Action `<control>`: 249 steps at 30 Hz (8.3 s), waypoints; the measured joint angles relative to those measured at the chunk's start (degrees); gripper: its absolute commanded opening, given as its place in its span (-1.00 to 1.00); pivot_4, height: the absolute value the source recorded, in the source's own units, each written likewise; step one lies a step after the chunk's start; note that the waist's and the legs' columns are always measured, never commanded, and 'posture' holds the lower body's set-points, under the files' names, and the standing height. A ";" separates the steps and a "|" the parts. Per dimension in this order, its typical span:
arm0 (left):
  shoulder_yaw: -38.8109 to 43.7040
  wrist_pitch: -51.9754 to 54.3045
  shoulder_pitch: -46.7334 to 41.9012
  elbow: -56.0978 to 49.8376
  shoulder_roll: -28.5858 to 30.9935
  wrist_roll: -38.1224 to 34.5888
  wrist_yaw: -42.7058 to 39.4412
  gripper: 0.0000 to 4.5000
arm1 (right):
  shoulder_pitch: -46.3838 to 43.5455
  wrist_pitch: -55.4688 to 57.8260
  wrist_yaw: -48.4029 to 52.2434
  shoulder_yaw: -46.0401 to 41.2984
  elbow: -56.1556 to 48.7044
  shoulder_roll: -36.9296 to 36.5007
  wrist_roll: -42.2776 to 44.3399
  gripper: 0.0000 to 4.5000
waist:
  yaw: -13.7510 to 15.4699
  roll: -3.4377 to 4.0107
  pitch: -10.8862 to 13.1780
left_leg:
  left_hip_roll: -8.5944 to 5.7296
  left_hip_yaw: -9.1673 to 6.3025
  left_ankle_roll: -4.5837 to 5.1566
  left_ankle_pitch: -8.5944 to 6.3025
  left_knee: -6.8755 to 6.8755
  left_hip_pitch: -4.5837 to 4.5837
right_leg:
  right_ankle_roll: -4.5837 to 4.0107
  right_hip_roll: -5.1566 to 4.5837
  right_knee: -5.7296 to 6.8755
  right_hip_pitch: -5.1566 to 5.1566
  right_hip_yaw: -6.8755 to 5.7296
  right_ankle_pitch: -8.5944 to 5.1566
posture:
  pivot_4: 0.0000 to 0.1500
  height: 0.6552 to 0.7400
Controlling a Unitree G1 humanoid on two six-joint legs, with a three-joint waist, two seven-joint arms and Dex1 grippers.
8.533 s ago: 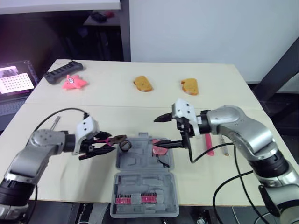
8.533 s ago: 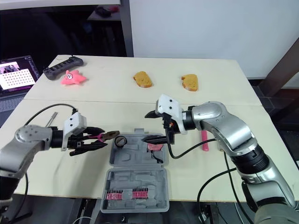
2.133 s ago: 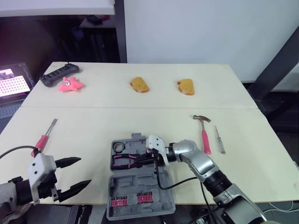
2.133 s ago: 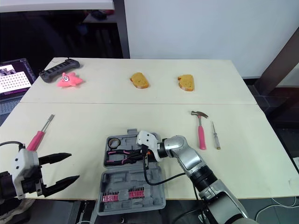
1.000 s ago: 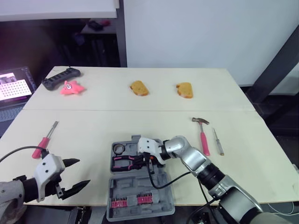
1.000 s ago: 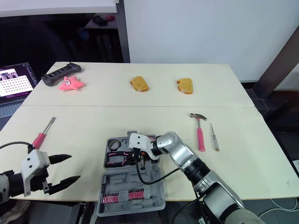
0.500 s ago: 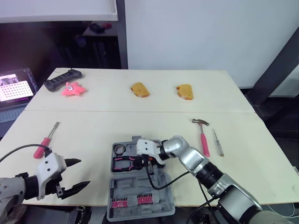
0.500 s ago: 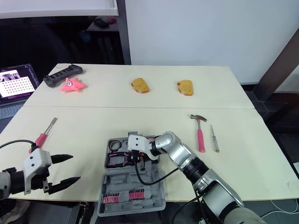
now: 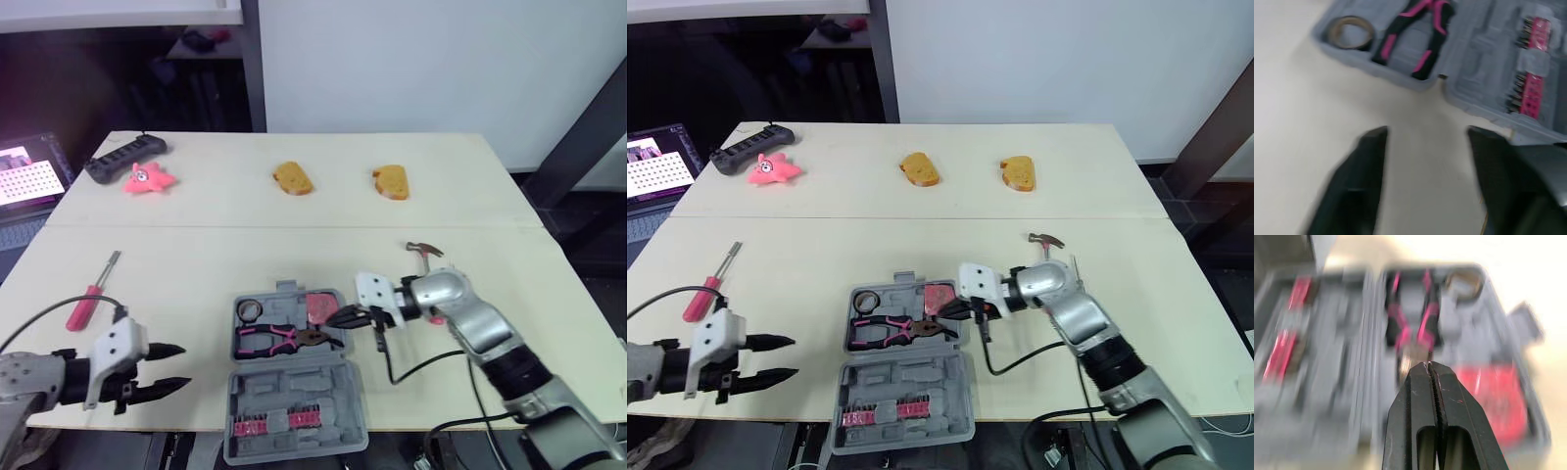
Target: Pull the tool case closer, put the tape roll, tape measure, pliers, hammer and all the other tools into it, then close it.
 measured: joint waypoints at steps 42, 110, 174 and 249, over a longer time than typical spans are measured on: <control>-17.01 -5.90 -12.80 13.77 -14.18 7.32 7.22 -0.98 | 9.10 -2.39 -3.85 0.58 0.76 1.78 -6.72 -1.00 | 1.49 -0.11 0.18 | -0.02 0.05 0.00 0.02 0.31 0.05 | 0.14 0.04 0.16 0.16 0.15 0.11 | 1.00 0.41; -19.77 -2.42 -27.19 20.93 -19.12 15.05 13.20 -0.98 | 7.47 7.12 -12.58 -3.86 2.75 5.84 -8.52 -1.00 | 1.37 -0.13 0.13 | -0.04 0.00 -0.07 0.07 0.32 0.07 | 0.49 0.08 0.16 0.22 0.14 0.30 | 1.00 0.41; -18.98 20.49 -51.23 4.34 -5.32 -12.19 -0.63 1.00 | 61.16 11.97 -48.26 -52.81 -40.97 10.91 21.82 0.99 | 0.96 -0.01 0.06 | -0.10 -0.07 -0.08 0.06 0.26 0.05 | 0.45 0.12 0.08 0.27 0.23 0.25 | 1.00 0.41; -8.26 22.88 -27.09 -9.81 0.50 -8.15 12.45 1.00 | -11.28 82.00 -50.85 -29.35 -6.33 3.81 18.37 -0.99 | 0.21 0.10 0.24 | -0.11 0.02 -0.04 0.07 0.23 -0.10 | 0.54 0.11 0.10 0.04 0.35 0.28 | 1.00 0.41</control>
